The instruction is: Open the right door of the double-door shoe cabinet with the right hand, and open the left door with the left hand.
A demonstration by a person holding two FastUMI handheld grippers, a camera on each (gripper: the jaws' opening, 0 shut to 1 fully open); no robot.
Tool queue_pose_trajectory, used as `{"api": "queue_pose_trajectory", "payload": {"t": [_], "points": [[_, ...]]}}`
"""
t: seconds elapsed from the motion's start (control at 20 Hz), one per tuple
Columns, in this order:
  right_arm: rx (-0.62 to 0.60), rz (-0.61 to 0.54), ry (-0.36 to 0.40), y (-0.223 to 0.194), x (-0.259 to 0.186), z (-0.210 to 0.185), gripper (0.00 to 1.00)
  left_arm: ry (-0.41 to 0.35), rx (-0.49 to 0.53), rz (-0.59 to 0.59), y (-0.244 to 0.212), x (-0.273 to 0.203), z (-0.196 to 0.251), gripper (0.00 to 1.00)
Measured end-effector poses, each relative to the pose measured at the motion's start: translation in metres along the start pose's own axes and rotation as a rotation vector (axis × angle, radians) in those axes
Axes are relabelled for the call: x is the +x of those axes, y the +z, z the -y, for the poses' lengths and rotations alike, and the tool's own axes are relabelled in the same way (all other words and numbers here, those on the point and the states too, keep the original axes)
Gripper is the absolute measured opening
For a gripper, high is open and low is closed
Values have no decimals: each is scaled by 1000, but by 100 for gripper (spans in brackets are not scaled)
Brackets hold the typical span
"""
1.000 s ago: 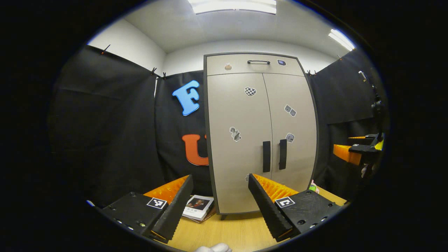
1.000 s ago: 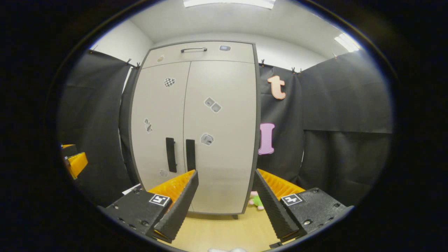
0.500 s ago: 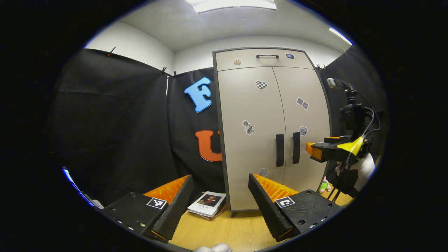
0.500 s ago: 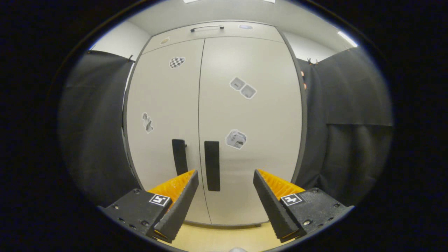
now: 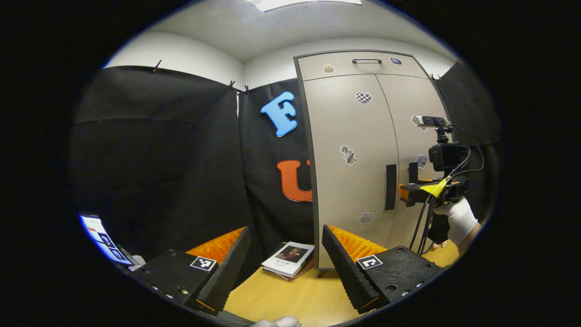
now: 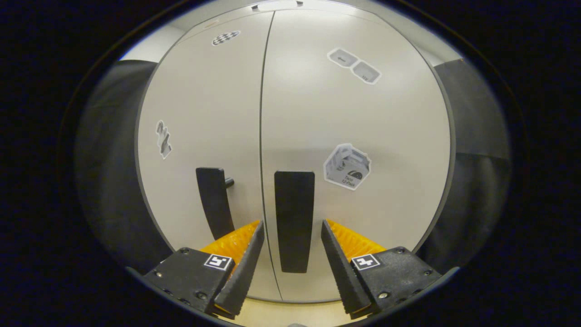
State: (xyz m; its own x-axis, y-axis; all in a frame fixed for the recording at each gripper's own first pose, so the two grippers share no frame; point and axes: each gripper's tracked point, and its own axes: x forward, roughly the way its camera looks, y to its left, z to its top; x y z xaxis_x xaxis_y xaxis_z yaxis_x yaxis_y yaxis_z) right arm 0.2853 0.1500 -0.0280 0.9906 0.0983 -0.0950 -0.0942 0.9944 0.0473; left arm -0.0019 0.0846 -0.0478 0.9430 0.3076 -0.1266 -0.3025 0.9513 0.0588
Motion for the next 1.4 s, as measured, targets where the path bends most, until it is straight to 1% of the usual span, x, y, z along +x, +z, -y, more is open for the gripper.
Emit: {"api": "queue_pose_trajectory", "payload": {"t": [0.05, 0.15, 0.2, 0.25, 0.3, 0.35, 0.5, 0.7, 1.05, 1.4], "points": [[3, 9, -18, 1, 0, 2, 80, 11, 1, 1, 1, 1, -3, 96], [6, 17, -57, 1, 2, 8, 66, 24, -1, 3, 2, 3, -8, 96], [14, 17, -52, 0, 4, 6, 54, 27, -6, 3, 2, 5, -9, 96], [15, 15, -45, 0, 5, 4, 50, 25, -11, 3, 2, 6, -10, 96], [8, 13, -43, 0, 4, 3, 43, 23, -13, 3, 0, 7, -9, 96], [2, 13, -39, 0, 4, 4, 38, 19, -15, 0, -1, 8, -8, 96], [11, 5, -16, -1, 0, 3, 35, -2, -24, -5, -5, 10, -8, 96], [4, 4, -17, -3, -14, 5, 32, -21, -24, 11, 0, 7, -9, 96], [17, 4, -18, -14, -63, 20, 30, -66, -30, 36, 2, -14, -10, 96], [34, 8, -40, -22, -101, 38, 28, -109, -28, 52, 3, -40, -14, 96]]}}
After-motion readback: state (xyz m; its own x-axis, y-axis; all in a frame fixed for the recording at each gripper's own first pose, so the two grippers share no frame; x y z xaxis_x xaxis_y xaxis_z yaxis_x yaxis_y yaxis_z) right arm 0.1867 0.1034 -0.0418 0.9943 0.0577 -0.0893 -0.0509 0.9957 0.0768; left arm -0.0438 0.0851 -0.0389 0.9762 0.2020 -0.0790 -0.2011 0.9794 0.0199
